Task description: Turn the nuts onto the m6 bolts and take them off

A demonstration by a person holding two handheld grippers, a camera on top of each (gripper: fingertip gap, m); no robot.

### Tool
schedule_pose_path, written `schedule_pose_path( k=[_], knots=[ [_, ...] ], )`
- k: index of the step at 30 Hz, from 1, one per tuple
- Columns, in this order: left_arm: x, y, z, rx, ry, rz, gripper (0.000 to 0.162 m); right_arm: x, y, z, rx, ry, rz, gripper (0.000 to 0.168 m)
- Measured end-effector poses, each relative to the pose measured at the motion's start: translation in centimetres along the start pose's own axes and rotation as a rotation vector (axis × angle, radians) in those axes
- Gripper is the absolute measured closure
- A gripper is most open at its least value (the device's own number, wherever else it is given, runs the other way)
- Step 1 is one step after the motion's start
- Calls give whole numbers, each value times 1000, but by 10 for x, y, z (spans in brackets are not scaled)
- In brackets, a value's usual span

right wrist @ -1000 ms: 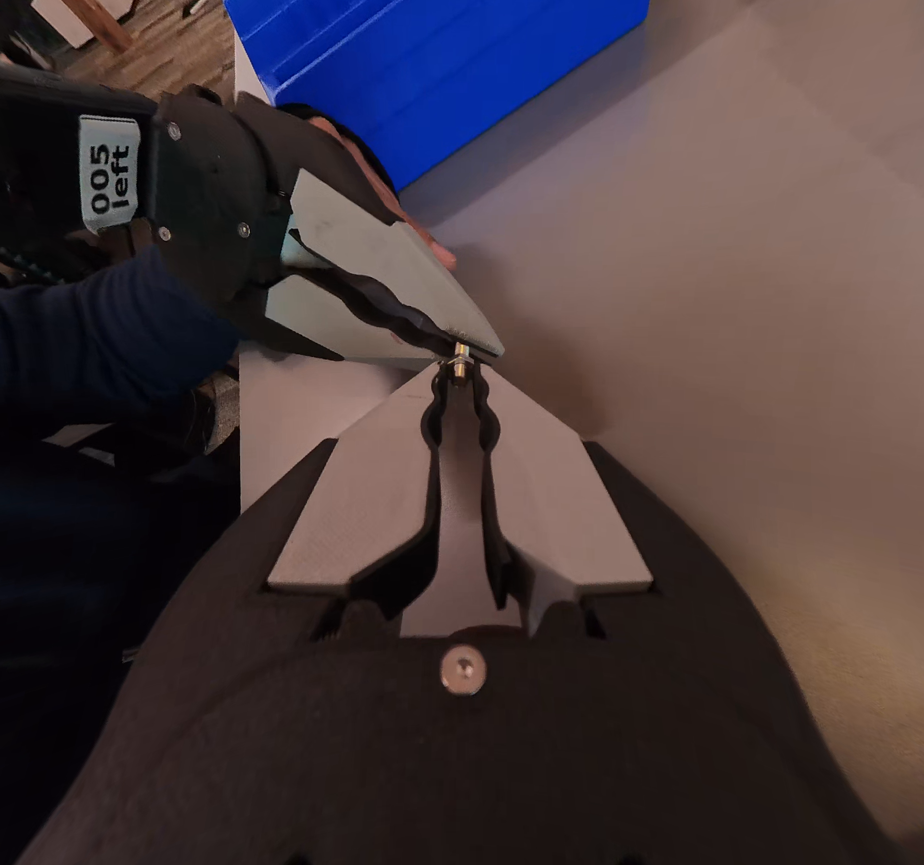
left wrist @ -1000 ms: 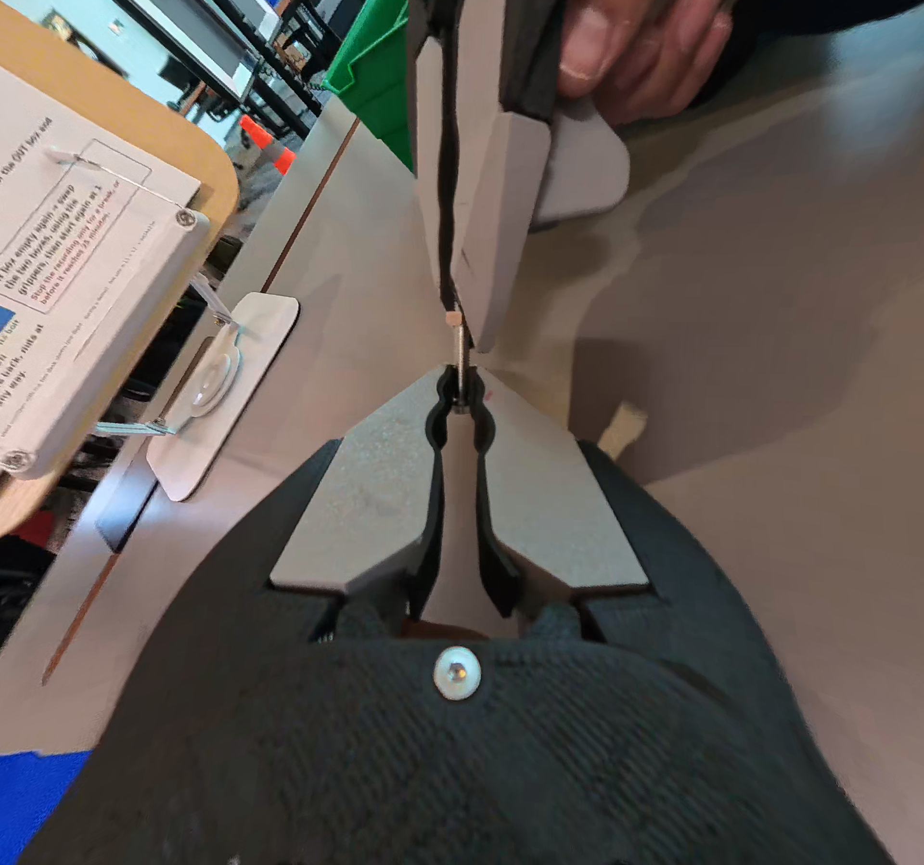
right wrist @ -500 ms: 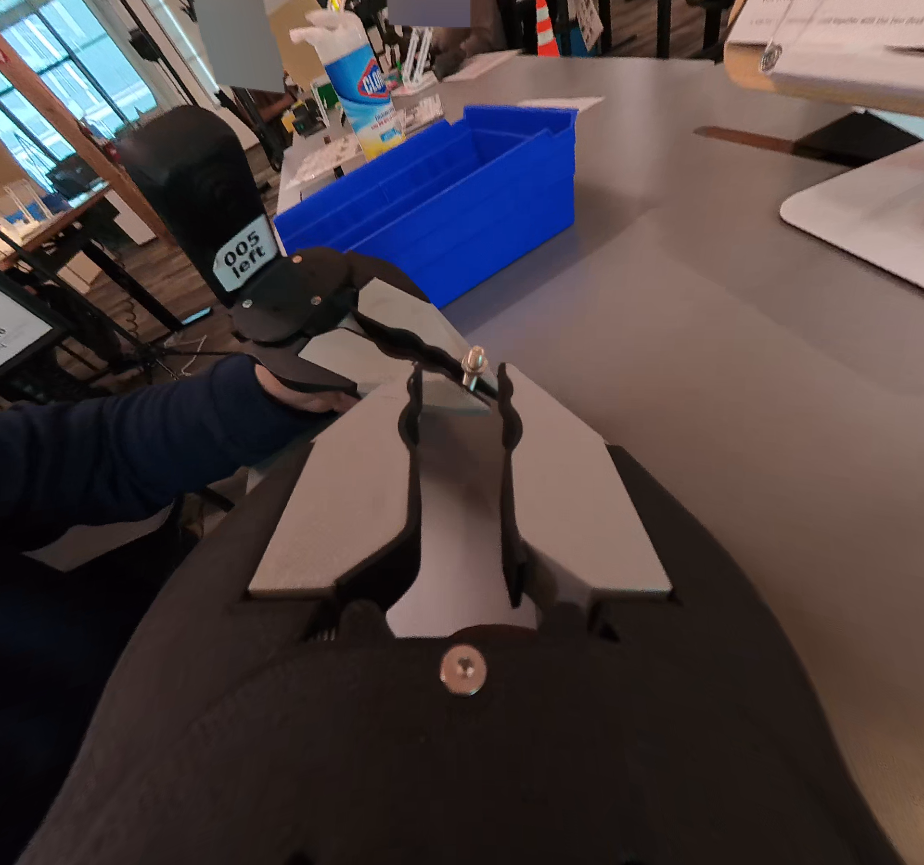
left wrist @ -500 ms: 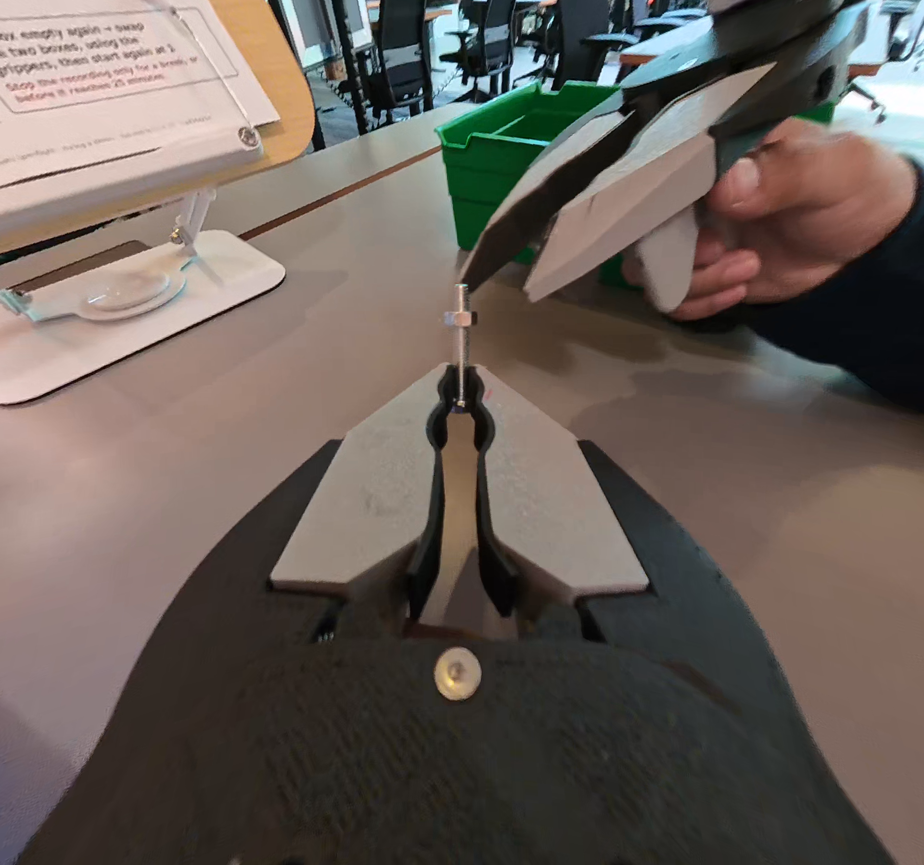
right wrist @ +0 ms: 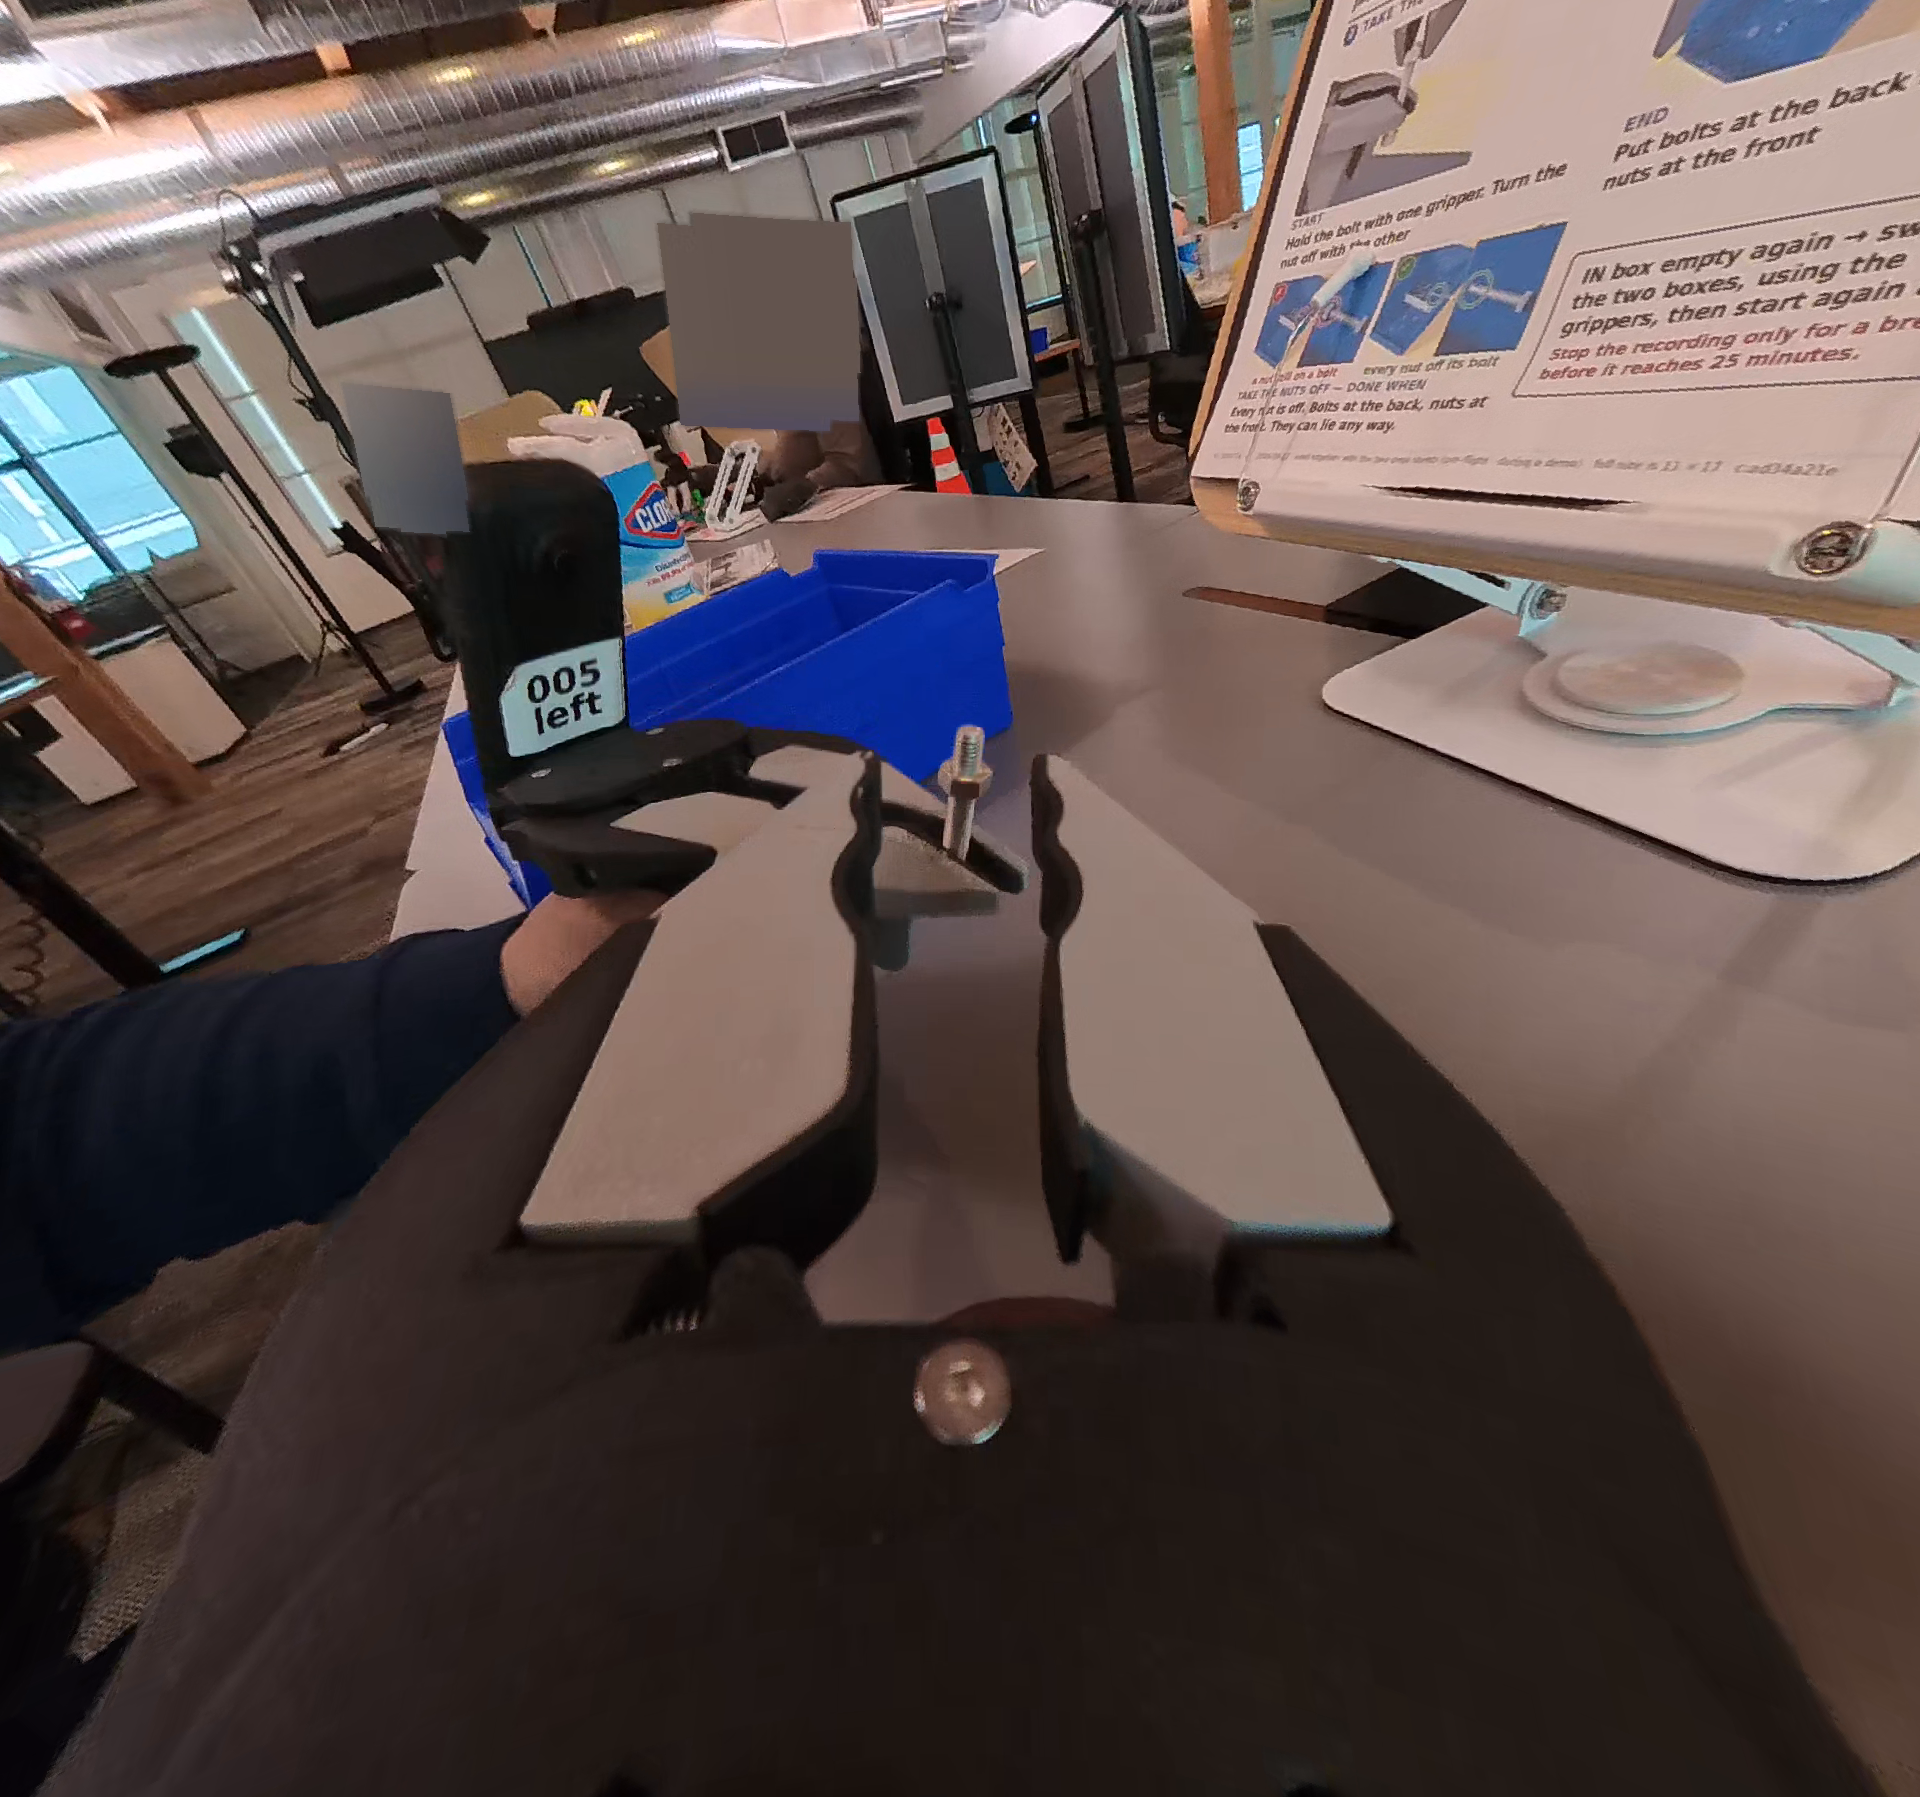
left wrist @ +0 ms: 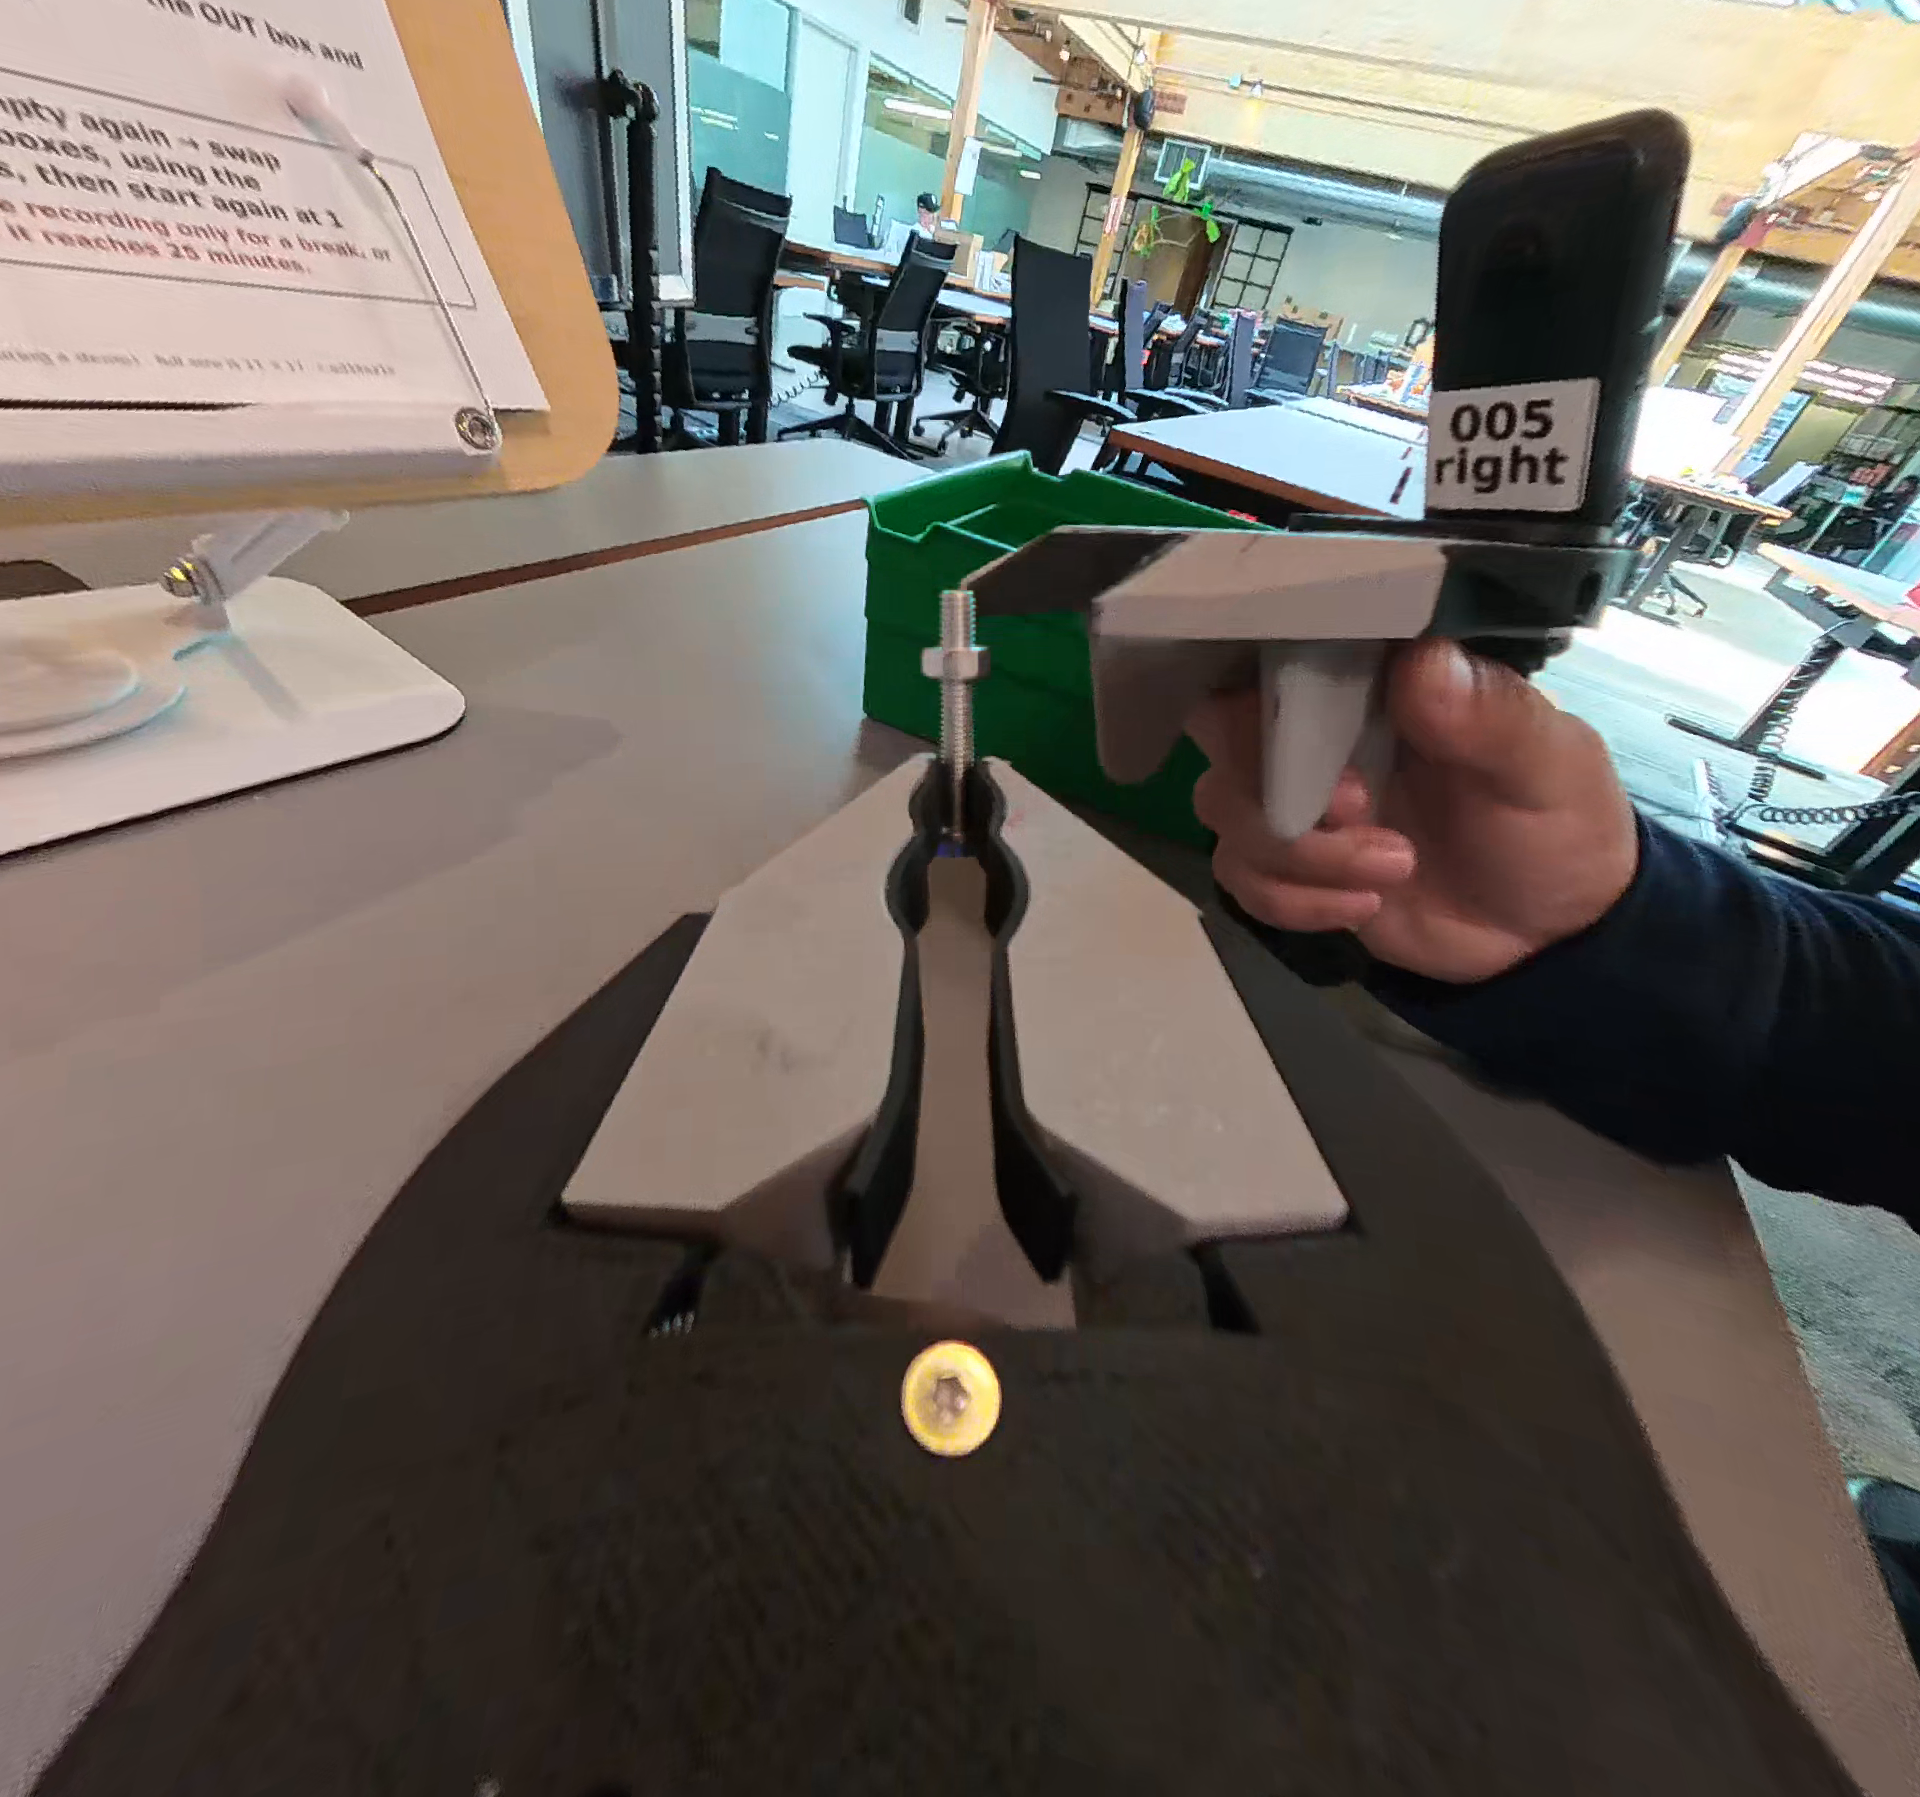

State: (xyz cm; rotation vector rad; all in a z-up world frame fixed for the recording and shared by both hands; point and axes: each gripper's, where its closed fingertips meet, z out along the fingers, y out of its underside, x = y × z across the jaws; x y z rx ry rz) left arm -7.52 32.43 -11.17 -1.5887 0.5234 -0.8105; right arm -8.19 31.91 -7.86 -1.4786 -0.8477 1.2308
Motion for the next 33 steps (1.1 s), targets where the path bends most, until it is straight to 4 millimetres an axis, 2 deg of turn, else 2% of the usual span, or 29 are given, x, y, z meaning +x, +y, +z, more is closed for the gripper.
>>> schedule_pose_path(
  k=[4,7,9,12,14,17,20,21,23,26,29,31,33],
  knots=[
    [3,-3,-2,-2,-8,28,160,-10,11,7,-49,-39,5,142],
    [20,4,1,-45,63,6,160,-25,15,14,-63,-88,7,129],
    [33,6,4,-59,90,42,160,-37,15,16,-58,-127,-22,127],
    [31,2,2,-44,54,67,160,-27,13,13,-60,-54,-88,133],
    [21,-3,-3,-18,36,18,160,-18,3,6,-19,-13,-86,134],
    [6,0,-7,-34,-14,-2,160,-13,-3,0,-3,-21,-60,138],
    [20,6,-2,-61,28,25,160,-24,7,6,-46,-79,-54,144],
    [27,11,1,-88,44,39,160,-29,11,10,-60,-94,-47,141],
    [37,17,5,-112,58,83,160,-29,18,14,-83,-81,-56,154],
    [38,21,7,-126,39,126,160,-21,21,12,-107,-44,-74,168],
    [33,22,7,-132,14,130,160,-15,14,7,-70,-38,-32,168],
    [28,19,6,-114,-9,124,160,-13,9,5,-50,-33,-20,154],
    [28,18,5,-108,4,111,160,-15,13,6,-75,-47,-14,149]
  ],
)
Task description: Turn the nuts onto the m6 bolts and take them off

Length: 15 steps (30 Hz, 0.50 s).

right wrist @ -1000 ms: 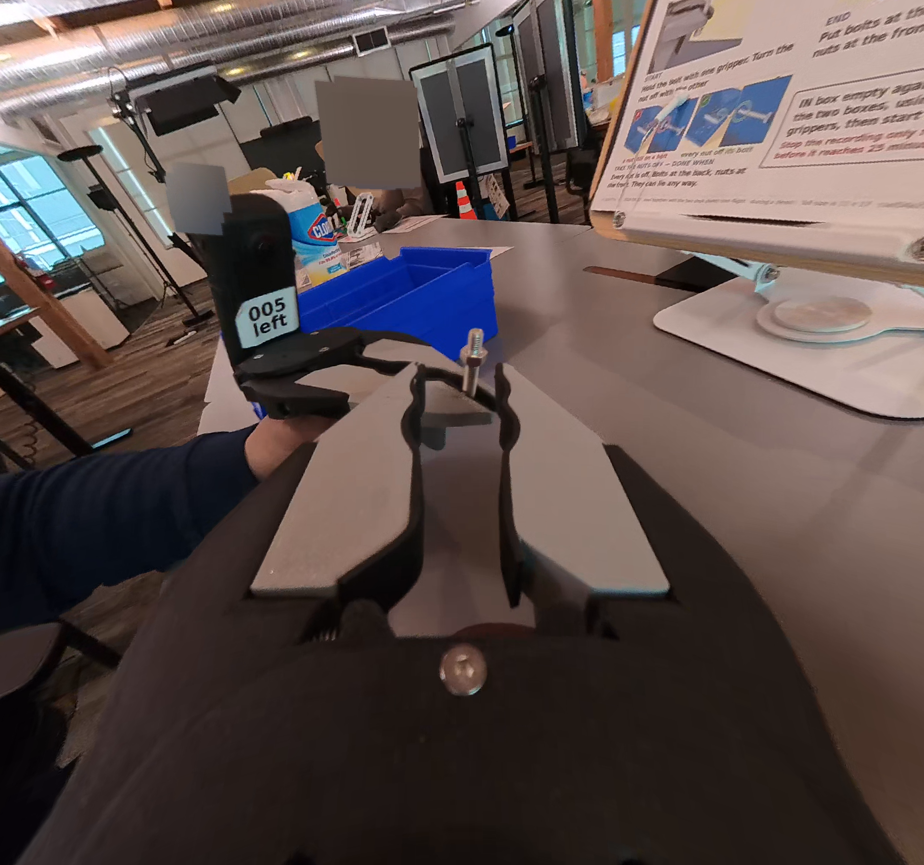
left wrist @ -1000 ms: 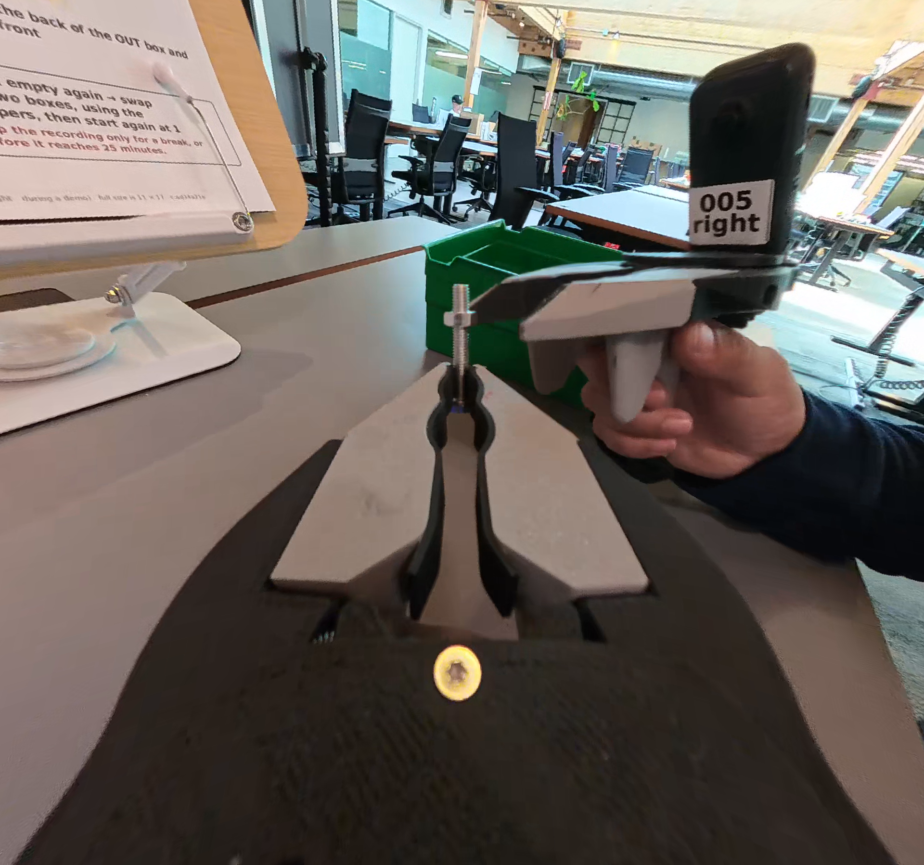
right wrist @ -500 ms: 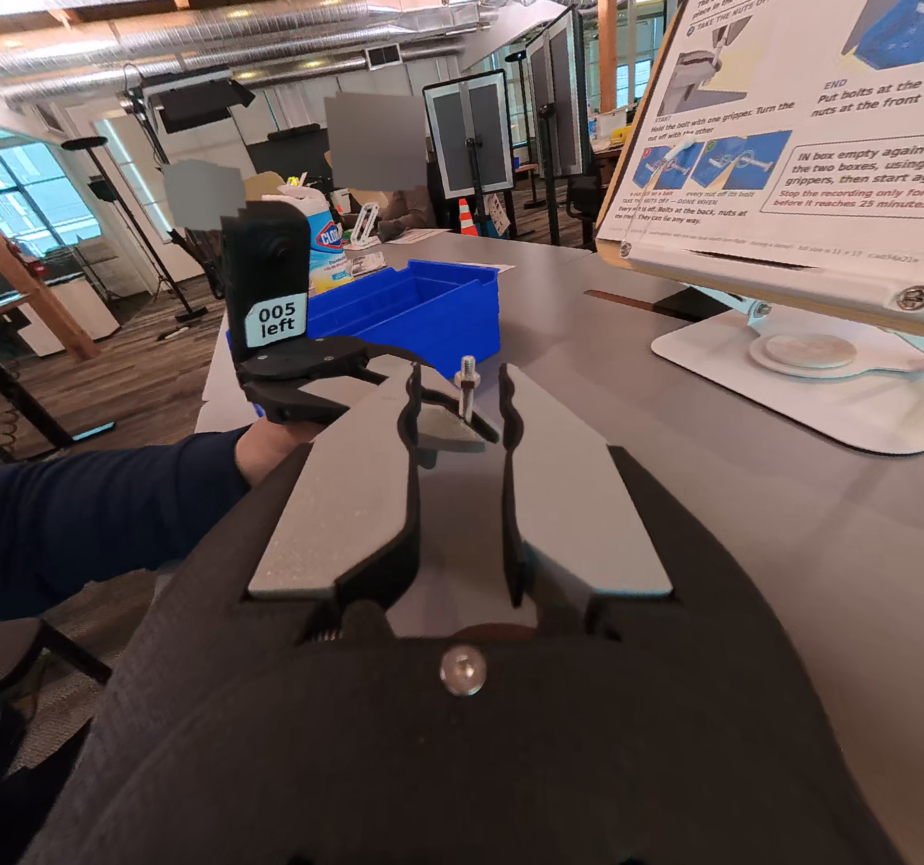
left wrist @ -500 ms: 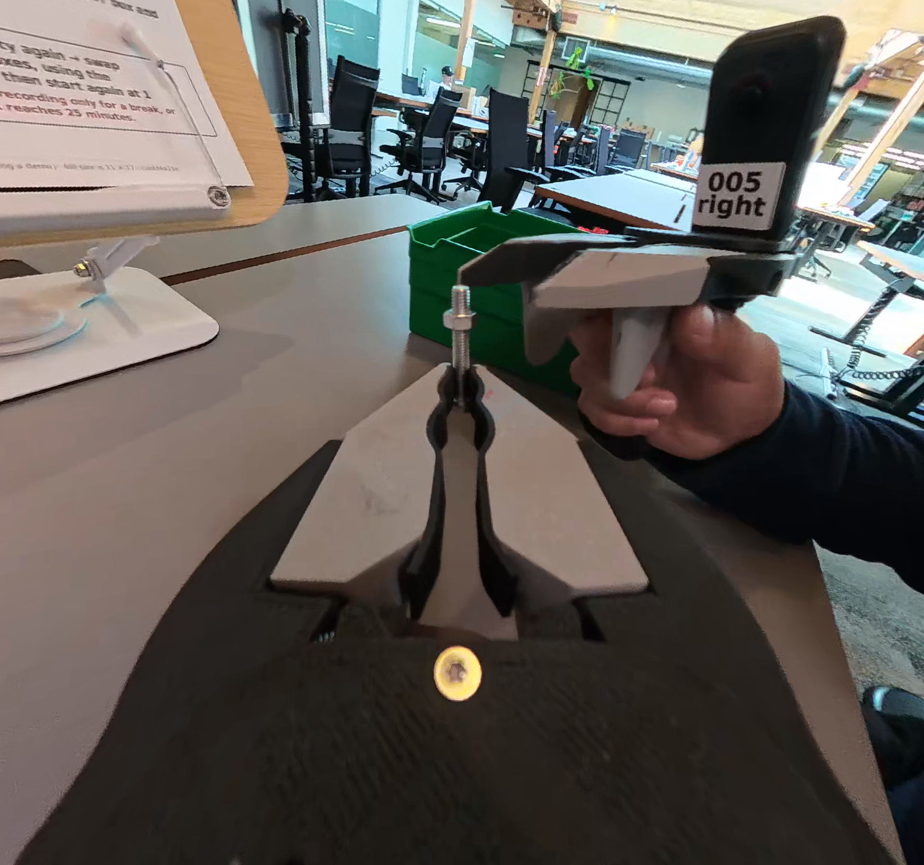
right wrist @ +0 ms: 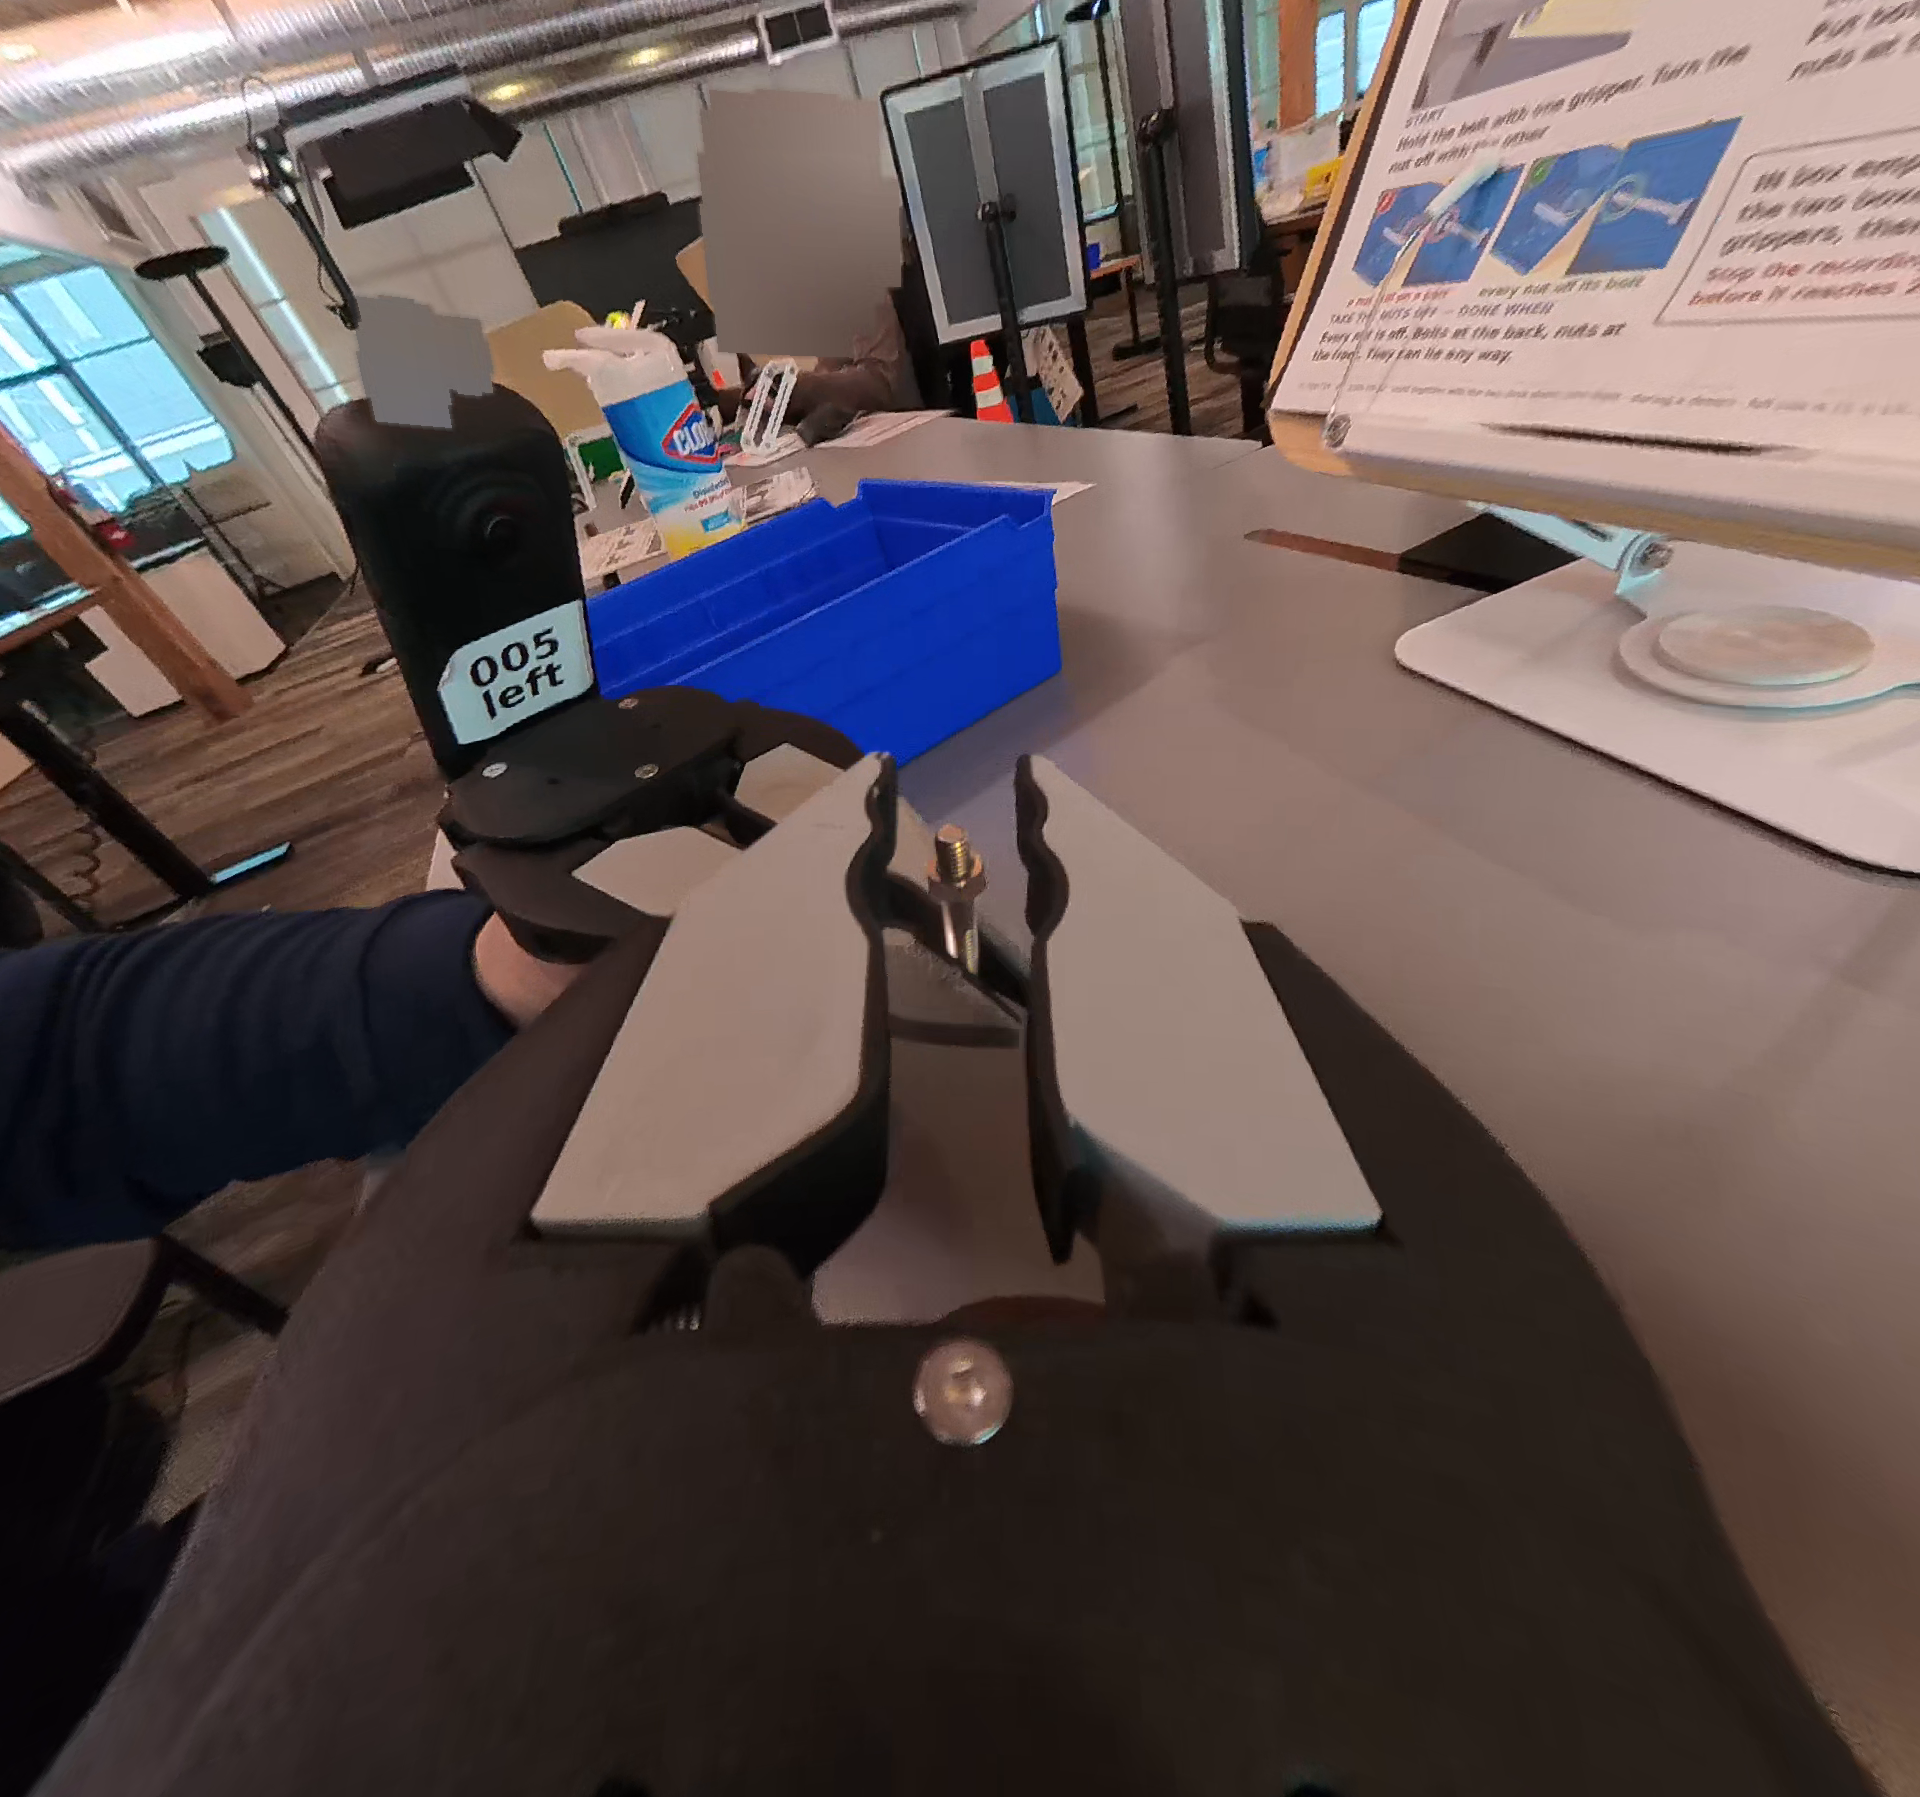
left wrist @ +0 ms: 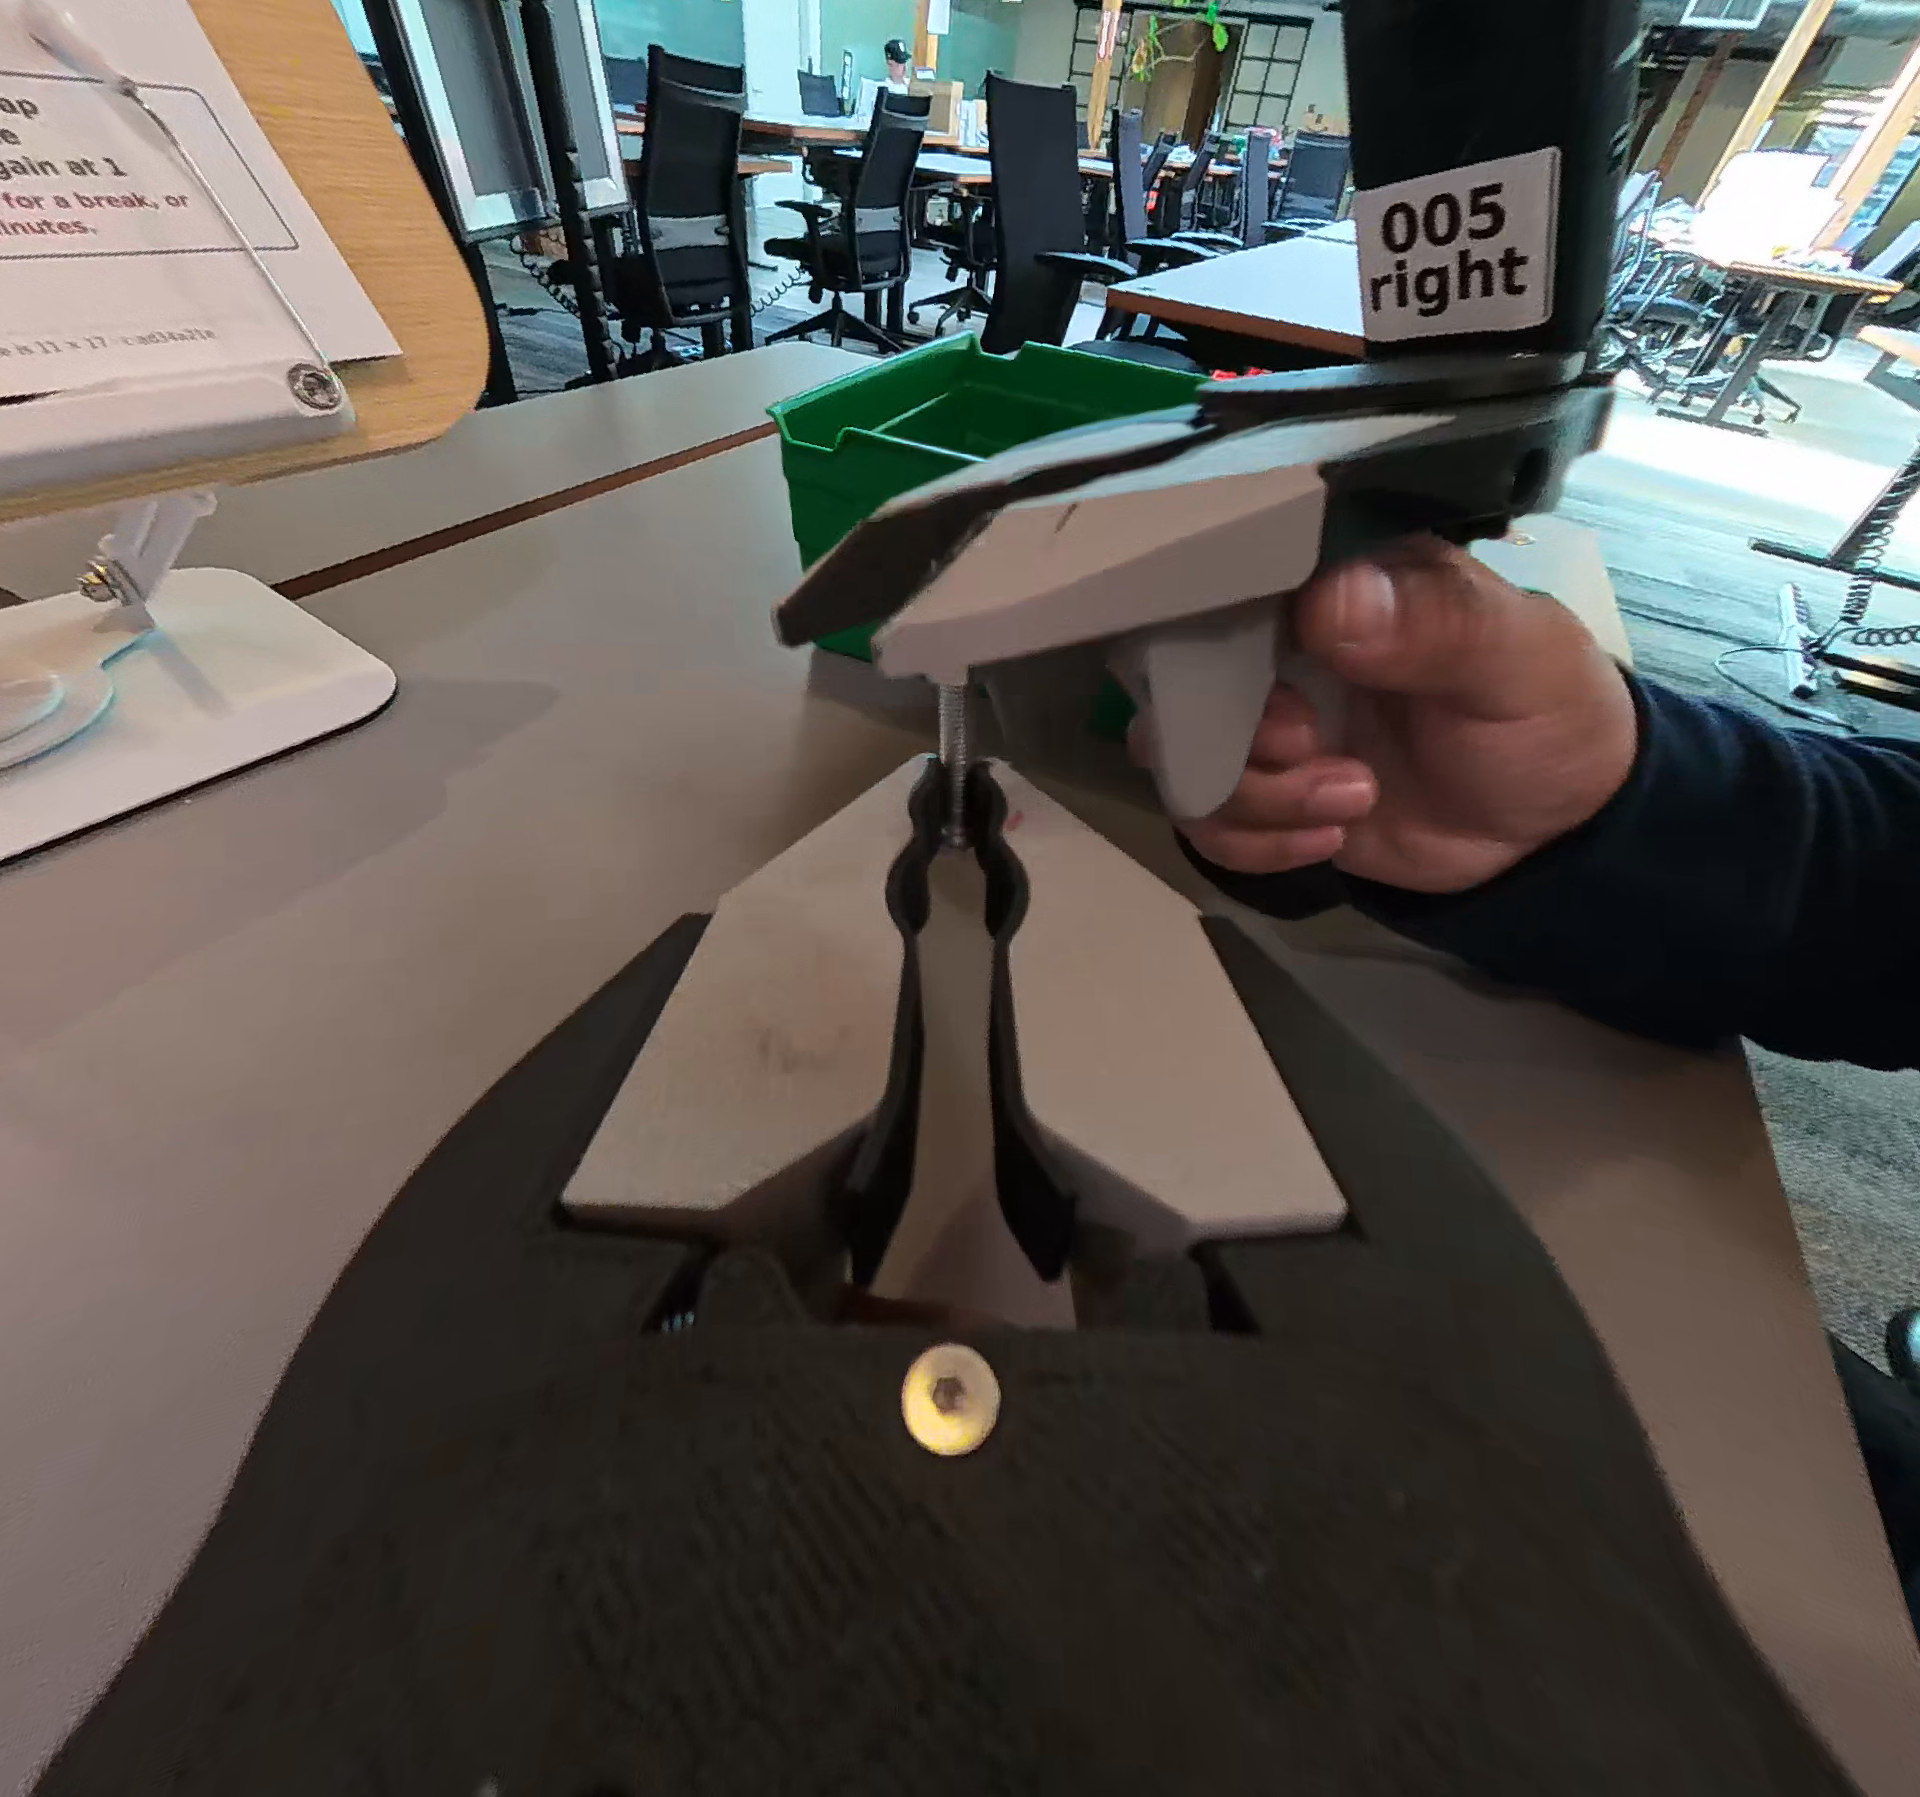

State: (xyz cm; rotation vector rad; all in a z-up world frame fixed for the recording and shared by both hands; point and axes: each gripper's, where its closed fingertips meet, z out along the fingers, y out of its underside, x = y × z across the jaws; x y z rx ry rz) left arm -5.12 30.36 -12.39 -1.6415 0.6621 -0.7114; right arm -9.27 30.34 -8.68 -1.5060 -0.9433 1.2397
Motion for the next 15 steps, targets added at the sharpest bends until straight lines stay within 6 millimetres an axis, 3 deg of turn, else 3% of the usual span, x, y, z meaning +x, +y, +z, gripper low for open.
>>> schedule_pose_path(
  k=[3,11,15],
  knots=[
    [2,1,0,-4,8,1,160,-6,10,7,-44,-17,-23,162],
    [1,2,3,1,-18,2,160,-1,10,4,-46,-9,-5,163],
    [3,5,3,-14,5,-8,160,-7,15,7,-66,-54,4,163]
  ],
)
